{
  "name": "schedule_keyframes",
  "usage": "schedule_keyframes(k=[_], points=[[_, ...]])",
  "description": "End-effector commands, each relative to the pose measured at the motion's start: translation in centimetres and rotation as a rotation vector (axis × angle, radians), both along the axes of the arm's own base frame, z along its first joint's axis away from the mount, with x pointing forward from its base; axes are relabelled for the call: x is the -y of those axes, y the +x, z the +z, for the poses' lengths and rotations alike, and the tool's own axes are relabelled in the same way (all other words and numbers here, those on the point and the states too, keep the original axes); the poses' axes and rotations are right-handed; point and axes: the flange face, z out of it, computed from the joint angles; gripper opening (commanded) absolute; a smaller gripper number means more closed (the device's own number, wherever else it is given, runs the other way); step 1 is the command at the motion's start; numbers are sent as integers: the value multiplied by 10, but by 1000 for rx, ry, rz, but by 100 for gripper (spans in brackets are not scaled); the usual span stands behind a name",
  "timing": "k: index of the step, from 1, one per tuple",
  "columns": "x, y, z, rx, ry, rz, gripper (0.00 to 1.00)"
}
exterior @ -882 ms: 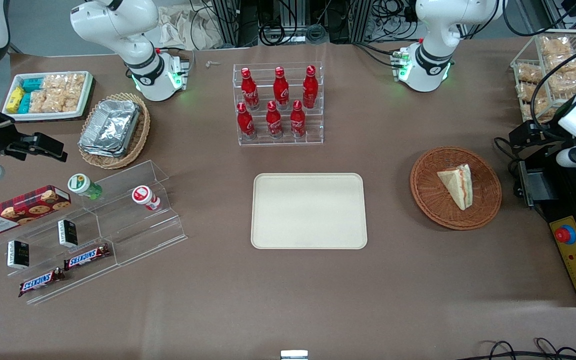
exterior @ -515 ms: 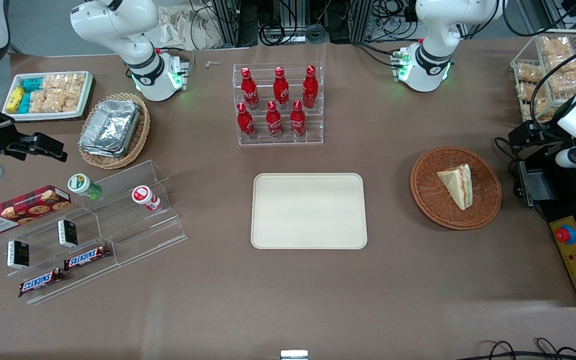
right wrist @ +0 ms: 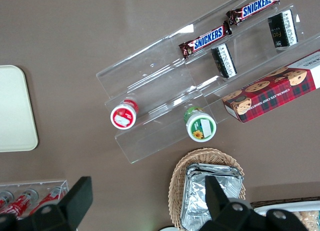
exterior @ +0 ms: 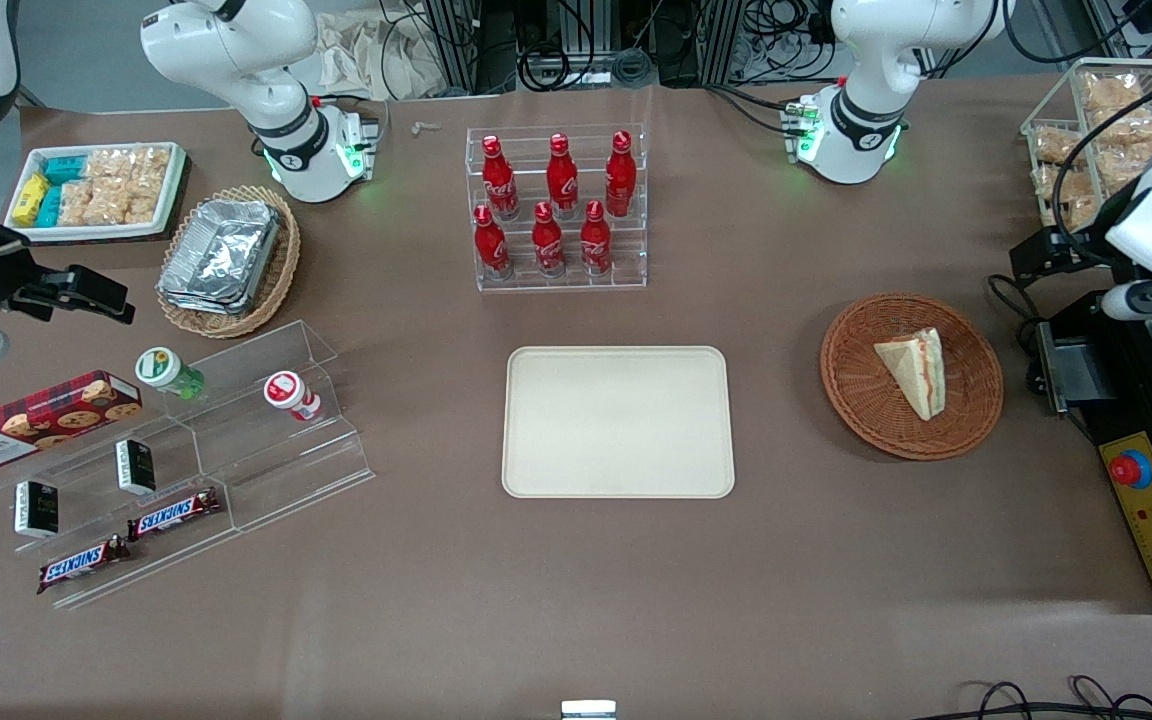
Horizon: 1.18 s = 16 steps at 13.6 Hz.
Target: Place sandwich from basket to tray
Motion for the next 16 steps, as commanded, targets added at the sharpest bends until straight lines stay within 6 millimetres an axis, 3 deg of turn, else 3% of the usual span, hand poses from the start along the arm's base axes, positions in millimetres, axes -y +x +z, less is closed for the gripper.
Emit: schedule_keyframes(k=[1,3,5,9,16], points=[[-3,-28,-26,13,18,15,100],[-5,-50,-60,59,13,21,100],[-5,-60,-95,64,25,156,100],[0,-62,-149,36,48,321,100],[-14,-51,-248,-30,109,331,100]])
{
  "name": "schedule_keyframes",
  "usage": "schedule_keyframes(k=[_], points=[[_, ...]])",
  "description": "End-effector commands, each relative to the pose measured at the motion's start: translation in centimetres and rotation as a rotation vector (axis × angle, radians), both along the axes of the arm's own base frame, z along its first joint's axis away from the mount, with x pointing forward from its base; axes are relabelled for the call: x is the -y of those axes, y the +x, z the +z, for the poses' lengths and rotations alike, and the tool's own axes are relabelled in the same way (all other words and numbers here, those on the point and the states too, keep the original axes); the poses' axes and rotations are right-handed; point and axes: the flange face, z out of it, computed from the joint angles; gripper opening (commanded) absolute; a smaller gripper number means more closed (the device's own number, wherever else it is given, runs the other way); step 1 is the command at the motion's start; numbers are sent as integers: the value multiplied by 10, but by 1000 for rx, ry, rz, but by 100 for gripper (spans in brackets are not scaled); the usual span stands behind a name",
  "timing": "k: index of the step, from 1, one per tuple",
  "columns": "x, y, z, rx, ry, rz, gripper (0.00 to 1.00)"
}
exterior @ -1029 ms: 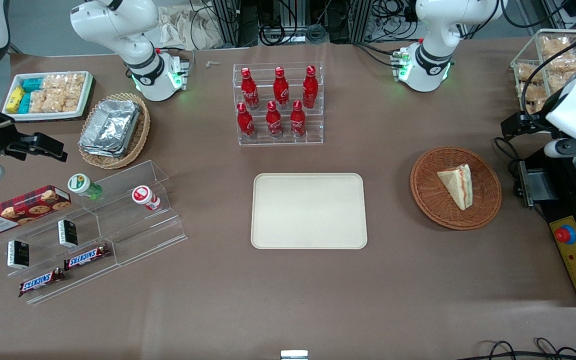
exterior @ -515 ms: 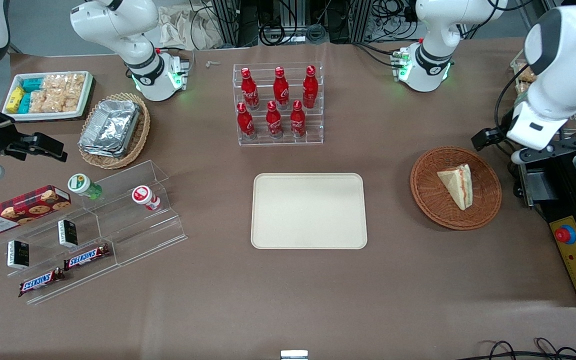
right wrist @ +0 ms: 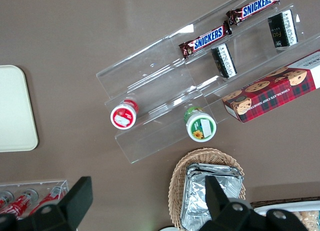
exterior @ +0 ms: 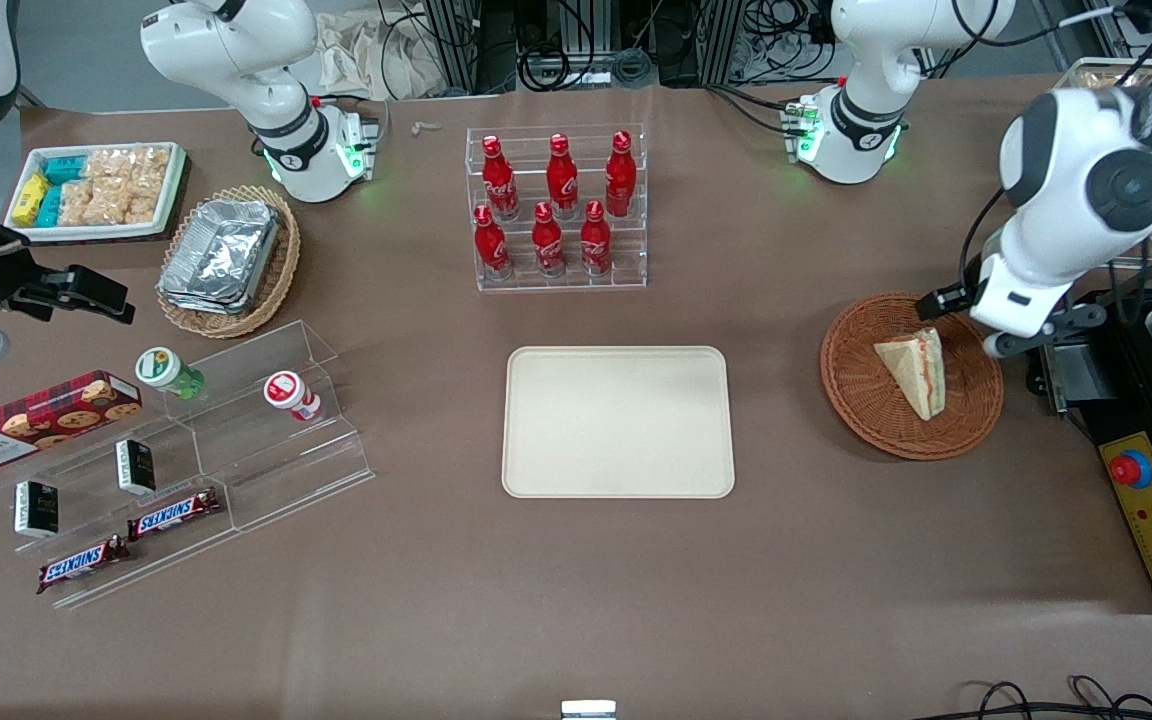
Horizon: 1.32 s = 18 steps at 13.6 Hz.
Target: Place sandwich from basket to tray
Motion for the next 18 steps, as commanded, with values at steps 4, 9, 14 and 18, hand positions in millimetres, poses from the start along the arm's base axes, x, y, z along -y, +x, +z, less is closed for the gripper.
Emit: schedule_keyframes(k=[4,9,14,18], points=[[-9,6,-43,-12,12,49,100],[-8,16,-97,-16,32,156,100],[-21,18,-113,-16,32,169,100],[-25,19,-128,-20,29,171,100]])
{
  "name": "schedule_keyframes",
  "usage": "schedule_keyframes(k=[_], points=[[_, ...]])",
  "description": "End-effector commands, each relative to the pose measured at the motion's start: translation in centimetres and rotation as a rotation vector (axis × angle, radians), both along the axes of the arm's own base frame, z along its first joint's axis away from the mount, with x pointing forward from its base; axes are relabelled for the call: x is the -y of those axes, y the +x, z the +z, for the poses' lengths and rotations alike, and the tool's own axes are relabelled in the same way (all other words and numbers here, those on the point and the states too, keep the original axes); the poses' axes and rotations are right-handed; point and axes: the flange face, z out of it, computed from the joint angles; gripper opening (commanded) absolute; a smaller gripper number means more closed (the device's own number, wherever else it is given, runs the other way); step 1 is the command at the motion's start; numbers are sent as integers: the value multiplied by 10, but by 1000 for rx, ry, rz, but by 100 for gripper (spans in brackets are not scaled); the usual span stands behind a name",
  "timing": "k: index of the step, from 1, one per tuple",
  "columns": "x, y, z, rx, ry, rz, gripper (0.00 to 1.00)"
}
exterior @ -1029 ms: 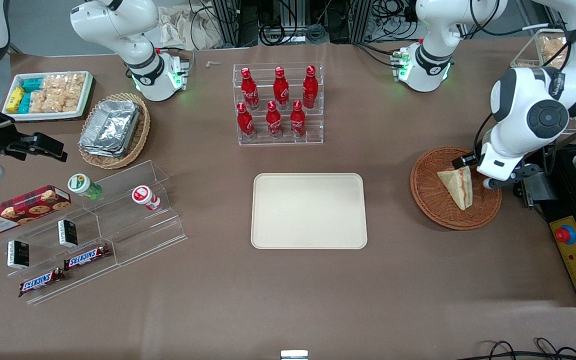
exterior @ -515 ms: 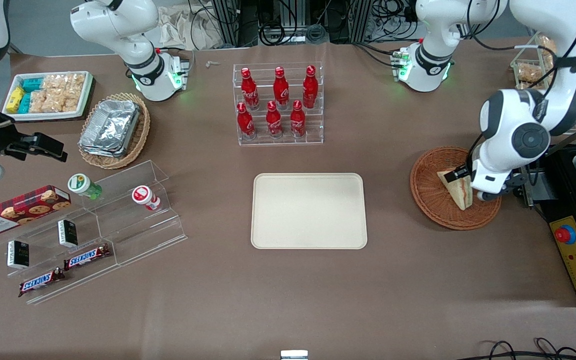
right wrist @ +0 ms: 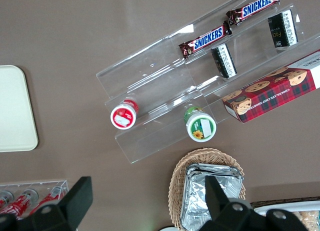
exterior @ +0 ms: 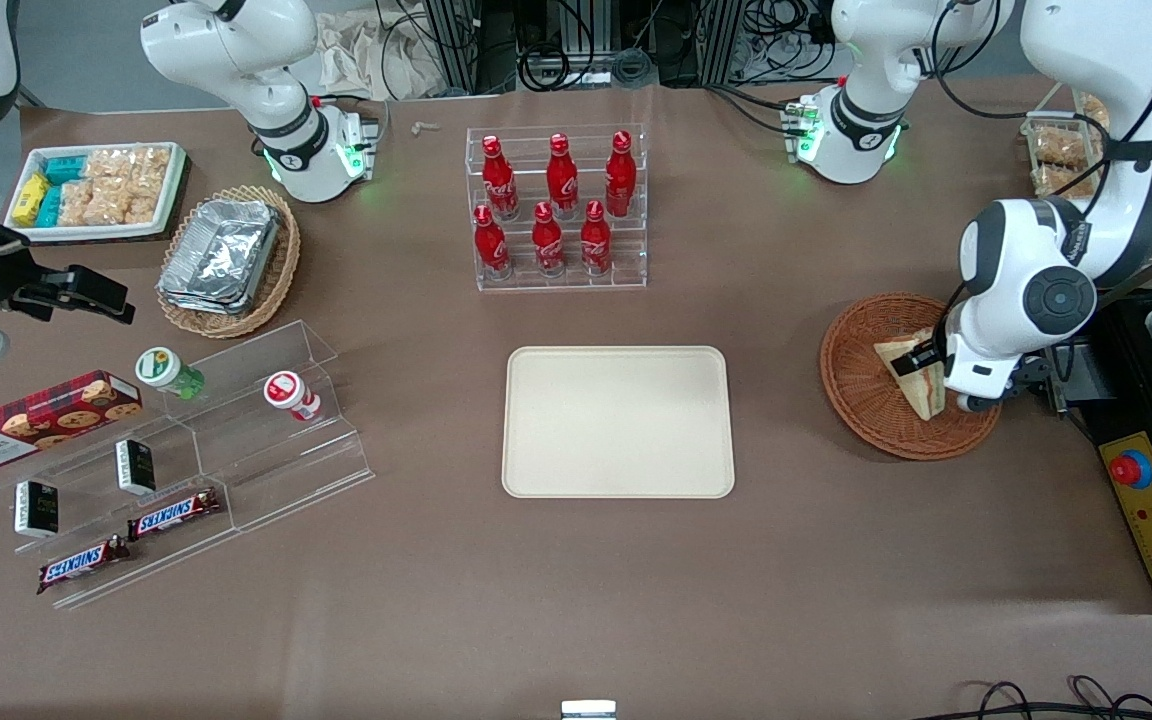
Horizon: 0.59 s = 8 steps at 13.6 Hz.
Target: Place sandwich from basket to tray
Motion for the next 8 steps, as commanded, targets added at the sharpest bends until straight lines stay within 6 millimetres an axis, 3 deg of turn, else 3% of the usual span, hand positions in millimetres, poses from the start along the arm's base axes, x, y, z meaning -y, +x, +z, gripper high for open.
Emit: schedule_keyframes(k=[1,5,6,8], points=[[-5,0,-7,14,14,15,100],[-7,-8,-17,-10,14,19,98],[-7,-8,-18,-12,15,19,92],[-7,-5,-16,-6,15,19,62]])
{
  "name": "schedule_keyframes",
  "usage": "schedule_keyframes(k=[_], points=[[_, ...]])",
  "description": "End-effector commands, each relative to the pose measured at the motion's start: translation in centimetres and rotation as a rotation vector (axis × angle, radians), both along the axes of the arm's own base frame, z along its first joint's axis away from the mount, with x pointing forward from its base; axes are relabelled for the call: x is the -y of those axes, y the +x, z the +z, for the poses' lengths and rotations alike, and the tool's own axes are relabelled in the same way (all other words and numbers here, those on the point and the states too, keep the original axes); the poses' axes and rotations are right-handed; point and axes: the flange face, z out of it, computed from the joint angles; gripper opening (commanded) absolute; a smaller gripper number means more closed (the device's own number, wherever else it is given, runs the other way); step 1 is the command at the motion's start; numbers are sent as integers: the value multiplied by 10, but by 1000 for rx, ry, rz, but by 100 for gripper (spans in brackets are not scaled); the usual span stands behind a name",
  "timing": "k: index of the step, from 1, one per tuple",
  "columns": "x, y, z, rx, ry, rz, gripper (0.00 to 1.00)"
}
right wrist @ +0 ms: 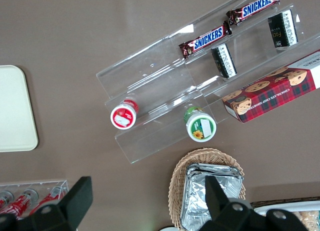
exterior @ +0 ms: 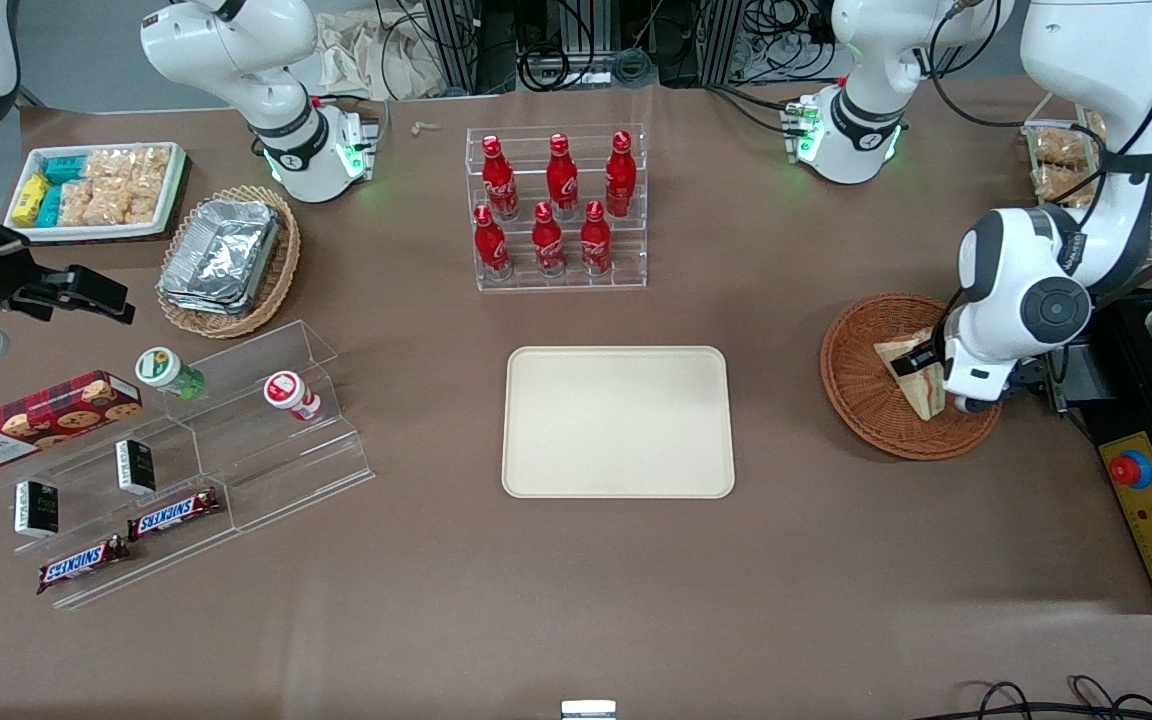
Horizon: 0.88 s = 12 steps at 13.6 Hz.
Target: Place sandwich from basket to tray
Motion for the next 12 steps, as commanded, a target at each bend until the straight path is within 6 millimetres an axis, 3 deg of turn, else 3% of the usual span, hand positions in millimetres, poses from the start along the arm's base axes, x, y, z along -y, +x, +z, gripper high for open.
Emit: schedule_keyframes(k=[1,3,6,8,12], points=[[1,1,2,25,16,9,47],[3,4,4,26,18,6,24],[7,15,22,1,26,4,20],[8,33,60,-21,40,20,20],[26,66,157,-81,43,10,20]])
